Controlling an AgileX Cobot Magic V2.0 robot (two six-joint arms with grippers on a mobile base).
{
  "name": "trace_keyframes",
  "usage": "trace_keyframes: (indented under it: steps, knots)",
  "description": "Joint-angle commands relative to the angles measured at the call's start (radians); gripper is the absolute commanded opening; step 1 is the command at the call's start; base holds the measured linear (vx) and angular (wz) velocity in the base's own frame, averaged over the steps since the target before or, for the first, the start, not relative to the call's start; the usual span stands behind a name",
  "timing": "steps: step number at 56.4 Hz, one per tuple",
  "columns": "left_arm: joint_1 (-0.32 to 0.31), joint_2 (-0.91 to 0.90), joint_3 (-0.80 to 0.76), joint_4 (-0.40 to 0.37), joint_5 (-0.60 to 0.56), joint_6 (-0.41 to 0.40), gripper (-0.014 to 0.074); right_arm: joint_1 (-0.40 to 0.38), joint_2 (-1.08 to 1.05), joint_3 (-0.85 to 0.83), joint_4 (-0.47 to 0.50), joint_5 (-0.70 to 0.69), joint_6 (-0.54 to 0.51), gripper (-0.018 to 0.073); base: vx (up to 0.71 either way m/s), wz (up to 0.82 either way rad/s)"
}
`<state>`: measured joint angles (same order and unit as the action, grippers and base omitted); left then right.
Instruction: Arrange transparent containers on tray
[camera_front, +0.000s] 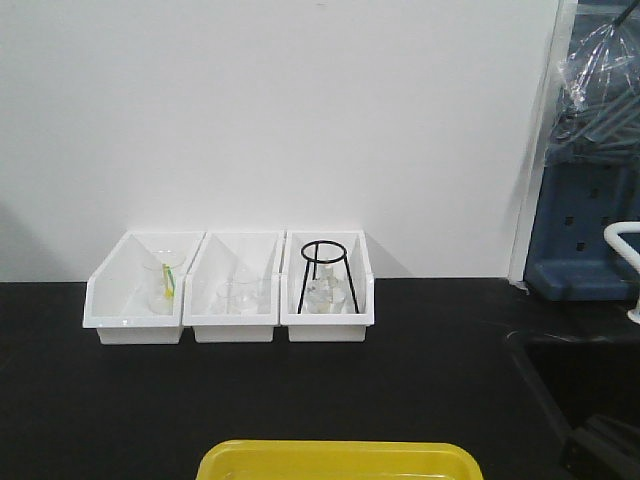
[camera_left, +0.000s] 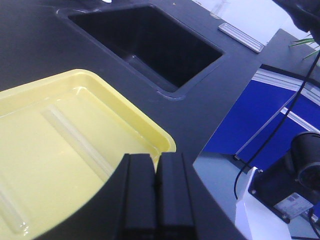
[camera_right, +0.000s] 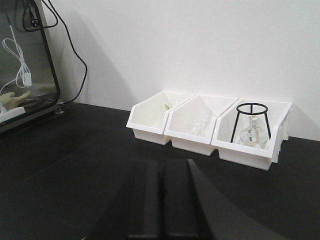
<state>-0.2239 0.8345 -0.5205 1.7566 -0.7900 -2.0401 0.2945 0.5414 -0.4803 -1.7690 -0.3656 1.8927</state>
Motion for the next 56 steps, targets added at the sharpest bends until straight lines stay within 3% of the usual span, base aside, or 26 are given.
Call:
trace_keyframes:
  steps: [1, 6, 10, 14, 17, 20, 24, 25, 26, 31, 32, 33, 35, 41, 46, 51, 56]
  knots:
    - [-0.006, -0.011, -0.022, -0.045, 0.054, -0.006, 0.0000, -0.004, 0.002, -0.028, -0.024, 0.029, -0.008, -0.0013, 0.00, 0.00]
    - [-0.006, -0.011, -0.020, -0.155, 0.137, 0.025, 0.0000, -0.004, 0.002, -0.028, -0.024, 0.029, -0.008, -0.0013, 0.00, 0.00]
    - [-0.006, -0.011, -0.020, -0.298, 0.208, 0.159, 0.0000, -0.004, 0.002, -0.028, -0.024, 0.034, -0.008, -0.0013, 0.00, 0.00]
    - [-0.006, -0.011, -0.020, -0.477, 0.252, 0.415, 0.0000, -0.004, 0.002, -0.028, -0.024, 0.037, -0.008, -0.0013, 0.00, 0.00]
    - [-0.006, -0.011, -0.020, -0.631, 0.274, 0.666, 0.0000, -0.004, 0.002, -0.028, -0.024, 0.037, -0.008, -0.0013, 0.00, 0.00]
    - [-0.006, -0.011, -0.020, -0.824, 0.295, 0.913, 0.0000, -0.004, 0.002, -0.028, -0.024, 0.037, -0.008, -0.0013, 0.00, 0.00]
    - [-0.006, -0.011, -0.020, -1.075, 0.318, 1.157, 0.0000, -0.004, 0.002, -0.028, -0.024, 0.037, -0.008, -0.0013, 0.00, 0.00]
    - [-0.006, -0.011, -0.020, -1.149, 0.334, 1.253, 0.0000, -0.004, 0.002, -0.028, -0.024, 0.037, -0.009, -0.0013, 0.00, 0.00]
    - [-0.006, -0.011, -0.020, -1.197, 0.338, 1.276, 0.0000, -0.004, 0.002, -0.028, -0.024, 0.037, -0.009, -0.0013, 0.00, 0.00]
    - [-0.006, -0.013, -0.020, -1.494, 0.422, 1.572, 0.0000, -0.004, 0.002, -0.028, -0.024, 0.037, -0.009, -0.0013, 0.00, 0.00]
    - [-0.006, -0.013, -0.020, -1.512, 0.436, 1.611, 0.0000, -0.004, 0.002, -0.028, -0.024, 0.037, -0.009, -0.0013, 0.00, 0.00]
    - [-0.006, -0.013, -0.020, -1.597, 0.461, 1.686, 0.0000, -0.004, 0.002, -0.028, -0.024, 0.037, -0.009, -0.0013, 0.00, 0.00]
    - [-0.006, -0.013, -0.020, -1.671, 0.494, 1.772, 0.0000, -0.004, 0.002, -0.028, -0.024, 0.037, -0.009, -0.0013, 0.00, 0.00]
    - [-0.006, -0.035, -0.008, -1.815, 0.598, 1.980, 0.0000, -0.004, 0.002, -0.028, -0.024, 0.037, -0.009, -0.0013, 0.00, 0.00]
    - [-0.006, -0.137, 0.068, -1.866, 0.637, 2.101, 0.0000, -0.004, 0.002, -0.028, -0.024, 0.037, -0.009, -0.0013, 0.00, 0.00]
    - [0.001, -0.276, 0.177, -1.874, 0.630, 2.168, 0.0000, -0.004, 0.002, -0.028, -0.024, 0.036, -0.009, -0.0013, 0.00, 0.00]
    - [0.041, -0.525, 0.354, -1.886, 0.623, 2.175, 0.0000, -0.004, 0.002, -0.028, -0.024, 0.036, -0.008, -0.0013, 0.00, 0.00]
